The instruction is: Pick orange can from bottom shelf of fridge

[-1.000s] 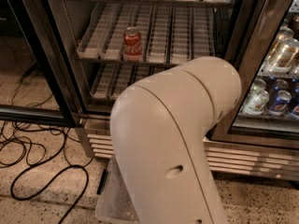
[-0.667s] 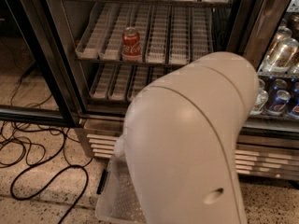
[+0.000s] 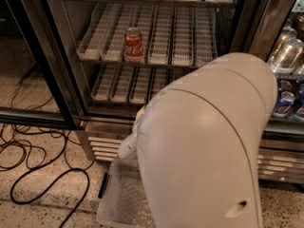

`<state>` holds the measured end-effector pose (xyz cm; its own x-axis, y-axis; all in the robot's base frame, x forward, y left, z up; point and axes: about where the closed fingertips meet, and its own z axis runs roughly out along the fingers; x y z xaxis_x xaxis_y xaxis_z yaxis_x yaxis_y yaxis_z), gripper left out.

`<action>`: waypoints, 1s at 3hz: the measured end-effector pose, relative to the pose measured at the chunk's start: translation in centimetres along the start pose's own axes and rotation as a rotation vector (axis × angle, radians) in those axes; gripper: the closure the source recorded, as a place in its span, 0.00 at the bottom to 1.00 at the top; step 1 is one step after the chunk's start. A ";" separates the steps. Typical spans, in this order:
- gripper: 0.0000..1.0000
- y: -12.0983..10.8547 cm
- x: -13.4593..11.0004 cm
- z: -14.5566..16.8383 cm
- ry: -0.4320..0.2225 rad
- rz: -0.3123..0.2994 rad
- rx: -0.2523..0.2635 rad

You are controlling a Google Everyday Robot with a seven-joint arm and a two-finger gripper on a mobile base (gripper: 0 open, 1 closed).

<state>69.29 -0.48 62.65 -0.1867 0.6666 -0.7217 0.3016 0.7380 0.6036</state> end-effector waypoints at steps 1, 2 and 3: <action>1.00 -3.4 0.2 -2.3 0.048 0.153 0.088; 1.00 -6.4 1.9 -5.2 0.123 0.283 0.182; 1.00 -8.1 3.7 -7.5 0.201 0.355 0.247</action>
Offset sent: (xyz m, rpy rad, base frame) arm -0.1229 -0.0334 -0.0606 0.4229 0.3166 -0.2315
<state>59.17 -3.22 57.59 -0.2014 0.8982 -0.3907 0.5880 0.4299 0.6852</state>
